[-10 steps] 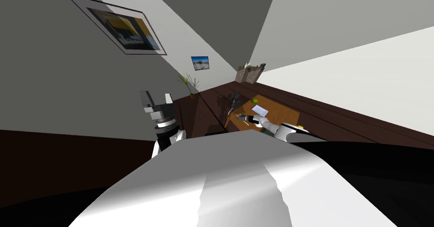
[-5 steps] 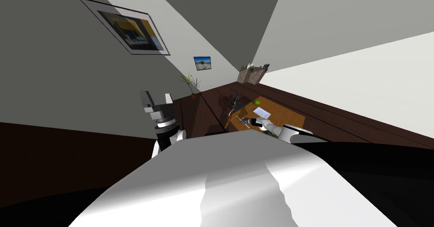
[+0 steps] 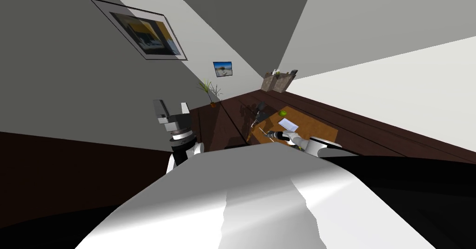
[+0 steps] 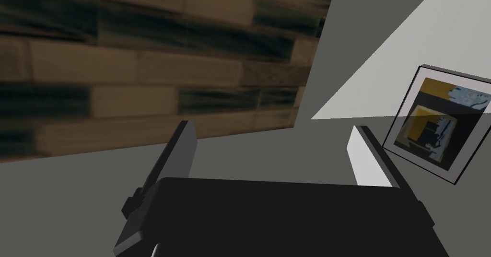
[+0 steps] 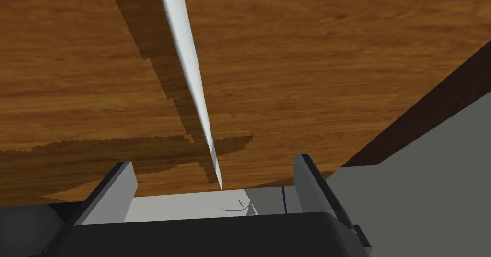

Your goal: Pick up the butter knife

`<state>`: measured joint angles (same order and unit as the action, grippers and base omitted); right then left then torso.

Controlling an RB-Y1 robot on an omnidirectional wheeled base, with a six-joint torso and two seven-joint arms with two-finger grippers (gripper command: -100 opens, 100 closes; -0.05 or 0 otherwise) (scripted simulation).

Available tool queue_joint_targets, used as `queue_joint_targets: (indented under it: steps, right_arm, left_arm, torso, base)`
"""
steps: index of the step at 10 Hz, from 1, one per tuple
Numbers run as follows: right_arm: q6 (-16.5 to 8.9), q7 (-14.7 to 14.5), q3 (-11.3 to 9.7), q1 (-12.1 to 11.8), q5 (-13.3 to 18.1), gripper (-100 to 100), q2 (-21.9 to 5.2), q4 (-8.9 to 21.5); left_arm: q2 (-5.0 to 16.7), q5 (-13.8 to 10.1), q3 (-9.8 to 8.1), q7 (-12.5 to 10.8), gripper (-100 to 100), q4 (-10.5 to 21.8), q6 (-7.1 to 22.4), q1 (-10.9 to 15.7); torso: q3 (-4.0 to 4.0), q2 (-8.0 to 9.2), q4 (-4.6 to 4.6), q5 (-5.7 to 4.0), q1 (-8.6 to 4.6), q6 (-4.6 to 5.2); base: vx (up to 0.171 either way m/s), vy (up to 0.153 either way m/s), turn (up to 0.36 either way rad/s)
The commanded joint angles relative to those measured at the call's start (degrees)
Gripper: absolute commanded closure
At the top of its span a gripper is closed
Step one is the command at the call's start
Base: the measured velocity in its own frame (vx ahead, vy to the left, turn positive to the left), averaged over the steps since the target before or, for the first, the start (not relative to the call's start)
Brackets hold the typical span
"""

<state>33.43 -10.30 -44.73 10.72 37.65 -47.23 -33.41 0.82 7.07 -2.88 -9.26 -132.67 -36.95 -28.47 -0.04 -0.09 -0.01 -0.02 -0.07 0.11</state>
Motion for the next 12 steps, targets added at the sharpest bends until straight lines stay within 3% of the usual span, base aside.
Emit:
queue_joint_targets:
  steps: [1, 2, 4, 5, 7, 8, 12]
  right_arm:
    - [0.00, 0.00, 0.00, 0.00, 0.00, 0, 0.00, 0.00]
    - [-0.16, -1.74, 0.32, -0.85, 0.13, -100, 0.72, -0.43]
    - [-0.30, -2.88, 0.53, -1.44, 0.22, -100, 1.18, -0.75]
    - [-0.56, -5.16, 0.95, -2.60, 0.40, -100, 2.12, -1.39]
    - [-0.94, -4.70, 0.80, -2.68, 0.47, -100, 2.00, -1.88]
    - [-0.93, -4.95, 0.82, -2.68, 0.48, 100, 2.09, -1.82]
    - [-1.20, -5.08, 0.89, -2.57, 0.53, 100, 1.90, -1.75]
  left_arm:
    - [0.00, 0.00, 0.00, 0.00, 0, 0.00, 0.00, 0.00]
    - [0.00, 0.00, 0.00, 0.00, 0, 0.00, 0.00, 0.00]
    - [0.00, 0.00, 0.00, 0.00, 0, 0.00, 0.00, -0.02]
    - [0.00, 0.00, 0.00, 0.00, 0, 0.00, 0.00, -0.01]
    - [0.00, 0.00, 0.00, 0.00, 0, 0.00, 0.00, -0.01]
    - [0.00, 0.00, 0.00, 0.00, 0, 0.00, 0.00, 0.00]
    - [0.00, 0.00, 0.00, 0.00, 0, 0.00, 0.00, 0.00]
  torso:
    - [0.00, 0.00, 0.00, 0.00, 0.00, 0.00]
    - [0.01, 0.02, 0.00, 0.01, 0.03, 0.00]
    - [-0.23, -0.42, -0.09, 0.02, 0.08, 0.02]
    - [-0.23, -0.40, -0.09, 0.02, 0.06, -0.01]
    - [-0.28, -0.49, -0.11, 0.01, 0.08, -0.02]
    - [-0.14, -0.22, -0.06, 0.02, 0.07, -0.02]
    - [-0.06, -0.03, -0.08, -0.16, -0.11, -0.02]
  base:
    - [0.000, 0.000, 0.000]
    - [0.079, 0.004, -0.127]
    - [0.132, 0.007, -0.134]
    - [0.144, -0.005, -0.237]
    - [0.091, 0.015, -0.089]
    - [0.000, 0.000, 0.000]
    - [0.000, 0.000, 0.000]
